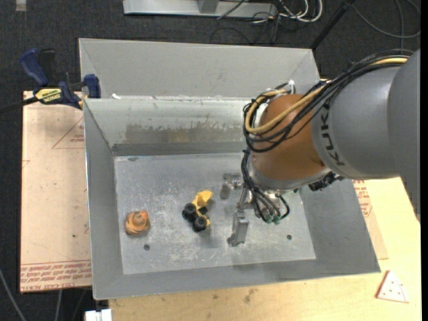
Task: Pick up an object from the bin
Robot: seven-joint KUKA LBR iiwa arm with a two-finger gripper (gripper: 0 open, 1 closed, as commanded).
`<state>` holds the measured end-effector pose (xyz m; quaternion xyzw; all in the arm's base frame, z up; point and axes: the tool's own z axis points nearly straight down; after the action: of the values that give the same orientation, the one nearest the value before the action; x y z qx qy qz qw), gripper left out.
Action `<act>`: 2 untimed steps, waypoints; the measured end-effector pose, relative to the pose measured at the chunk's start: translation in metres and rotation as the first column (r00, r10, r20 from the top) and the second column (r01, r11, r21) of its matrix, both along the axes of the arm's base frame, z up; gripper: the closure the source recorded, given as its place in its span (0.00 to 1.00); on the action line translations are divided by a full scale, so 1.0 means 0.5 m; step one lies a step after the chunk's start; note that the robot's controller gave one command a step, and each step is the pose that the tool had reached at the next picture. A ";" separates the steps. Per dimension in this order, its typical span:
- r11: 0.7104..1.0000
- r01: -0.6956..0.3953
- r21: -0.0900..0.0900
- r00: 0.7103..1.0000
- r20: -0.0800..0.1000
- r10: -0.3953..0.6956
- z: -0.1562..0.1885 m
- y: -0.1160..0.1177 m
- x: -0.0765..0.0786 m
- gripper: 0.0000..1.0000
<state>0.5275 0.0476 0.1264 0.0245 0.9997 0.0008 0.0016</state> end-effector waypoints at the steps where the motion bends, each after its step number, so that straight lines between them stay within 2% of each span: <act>1: 0.986 0.167 0.002 0.986 -0.005 -0.167 -0.042 0.030 0.014 0.00; 2: 0.997 0.071 -0.001 0.997 0.000 -0.071 -0.067 0.050 0.077 0.00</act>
Offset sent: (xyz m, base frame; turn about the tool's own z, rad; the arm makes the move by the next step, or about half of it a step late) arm 0.0868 0.0523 -0.0564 0.1864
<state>0.5660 0.0725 0.0931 0.0601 0.9982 0.0000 0.0016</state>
